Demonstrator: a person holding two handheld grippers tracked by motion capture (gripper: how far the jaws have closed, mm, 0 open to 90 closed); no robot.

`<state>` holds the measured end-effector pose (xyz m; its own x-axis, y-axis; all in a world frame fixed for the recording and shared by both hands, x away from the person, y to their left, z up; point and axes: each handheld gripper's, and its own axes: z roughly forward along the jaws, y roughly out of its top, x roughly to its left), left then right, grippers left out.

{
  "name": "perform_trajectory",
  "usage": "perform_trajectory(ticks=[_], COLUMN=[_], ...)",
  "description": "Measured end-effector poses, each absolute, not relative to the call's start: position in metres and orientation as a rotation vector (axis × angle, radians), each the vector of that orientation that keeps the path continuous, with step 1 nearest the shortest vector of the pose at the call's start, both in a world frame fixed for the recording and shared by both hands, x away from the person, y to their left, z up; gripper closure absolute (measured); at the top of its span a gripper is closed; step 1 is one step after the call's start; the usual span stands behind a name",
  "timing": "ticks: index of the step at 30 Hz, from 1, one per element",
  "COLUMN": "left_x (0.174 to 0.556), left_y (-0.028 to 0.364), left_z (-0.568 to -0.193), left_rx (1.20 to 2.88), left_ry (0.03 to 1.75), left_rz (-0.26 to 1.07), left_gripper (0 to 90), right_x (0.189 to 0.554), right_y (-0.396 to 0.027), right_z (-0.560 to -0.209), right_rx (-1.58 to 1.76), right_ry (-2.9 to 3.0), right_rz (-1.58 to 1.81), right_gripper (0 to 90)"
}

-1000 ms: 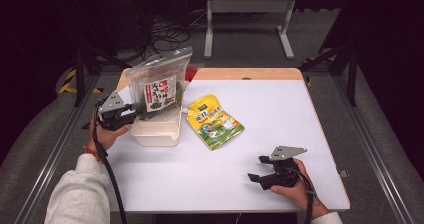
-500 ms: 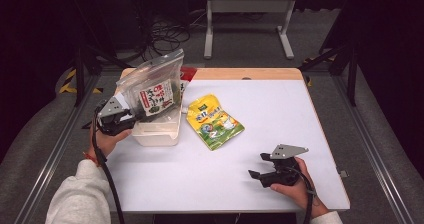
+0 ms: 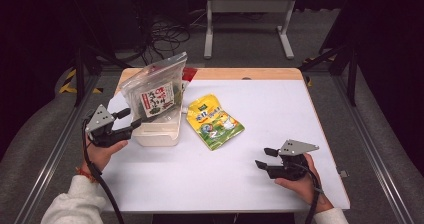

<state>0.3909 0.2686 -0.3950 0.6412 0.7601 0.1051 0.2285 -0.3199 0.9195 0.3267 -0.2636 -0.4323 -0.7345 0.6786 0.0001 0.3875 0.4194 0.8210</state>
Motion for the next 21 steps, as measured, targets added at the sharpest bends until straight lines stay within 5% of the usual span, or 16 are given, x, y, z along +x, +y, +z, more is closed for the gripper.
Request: perform_trajectory(ticks=[11,15,21], left_x=[0.345,0.327,0.305], left_y=[0.258,0.240,0.213], left_z=[-0.398,-0.414,-0.434], left_rx=[1.864,1.953,2.055], left_ry=[0.754,0.718,0.651], left_rz=[0.626,0.566,0.492], left_gripper=[35.5,33.1,28.7], right_x=[0.338,0.350,0.370], right_y=[-0.264,-0.263,-0.248], right_z=[-0.429,-0.427,-0.427], right_rx=[0.958,0.997,0.982], right_ry=[2.300,2.259,2.274], right_rz=[1.233,1.279,1.257], right_gripper=[46.2,54.6,52.3])
